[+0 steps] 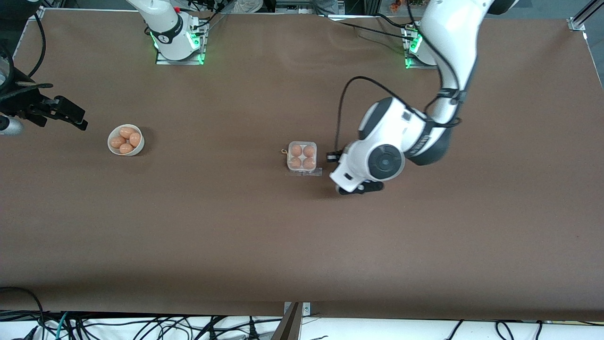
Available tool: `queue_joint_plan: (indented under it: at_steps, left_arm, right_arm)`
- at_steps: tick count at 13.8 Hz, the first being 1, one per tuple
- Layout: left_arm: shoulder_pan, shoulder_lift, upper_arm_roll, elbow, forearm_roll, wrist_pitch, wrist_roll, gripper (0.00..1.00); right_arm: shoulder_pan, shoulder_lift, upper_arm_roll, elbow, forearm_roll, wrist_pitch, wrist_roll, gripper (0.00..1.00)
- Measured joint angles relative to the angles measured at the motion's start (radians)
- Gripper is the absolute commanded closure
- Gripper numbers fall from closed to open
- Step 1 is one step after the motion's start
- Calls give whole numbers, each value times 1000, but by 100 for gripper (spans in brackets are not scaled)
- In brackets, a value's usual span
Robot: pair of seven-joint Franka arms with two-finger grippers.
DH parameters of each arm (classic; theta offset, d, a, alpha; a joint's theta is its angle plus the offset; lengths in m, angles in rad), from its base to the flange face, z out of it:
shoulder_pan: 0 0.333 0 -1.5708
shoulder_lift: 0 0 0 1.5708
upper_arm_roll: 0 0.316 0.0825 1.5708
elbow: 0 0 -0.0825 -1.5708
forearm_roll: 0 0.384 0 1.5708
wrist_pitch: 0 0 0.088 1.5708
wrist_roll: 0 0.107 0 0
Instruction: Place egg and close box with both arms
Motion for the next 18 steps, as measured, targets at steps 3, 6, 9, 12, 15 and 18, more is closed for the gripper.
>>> queue_joint_plan:
  at_steps: [3, 6, 9, 12, 15, 18]
  left_arm:
    - [116, -30, 2, 96, 145, -80, 117, 5]
    - [147, -40, 2, 108, 290, -87, 141, 0]
    - [173, -40, 4, 110, 363, -86, 164, 0]
    - [242, -40, 19, 126, 369, -84, 217, 0]
    - [298, -56, 46, 172, 369, -85, 266, 0]
    - [326, -119, 65, 181, 369, -94, 283, 0]
  right_arm:
    - [0, 10, 7, -5, 0, 2, 0, 0]
    - [0, 14, 8, -5, 0, 4, 0, 0]
    - [0, 14, 8, -5, 0, 4, 0, 0]
    - [0, 14, 8, -5, 0, 4, 0, 0]
    - [0, 14, 8, -5, 0, 4, 0, 0]
    - [0, 14, 8, -5, 0, 4, 0, 0]
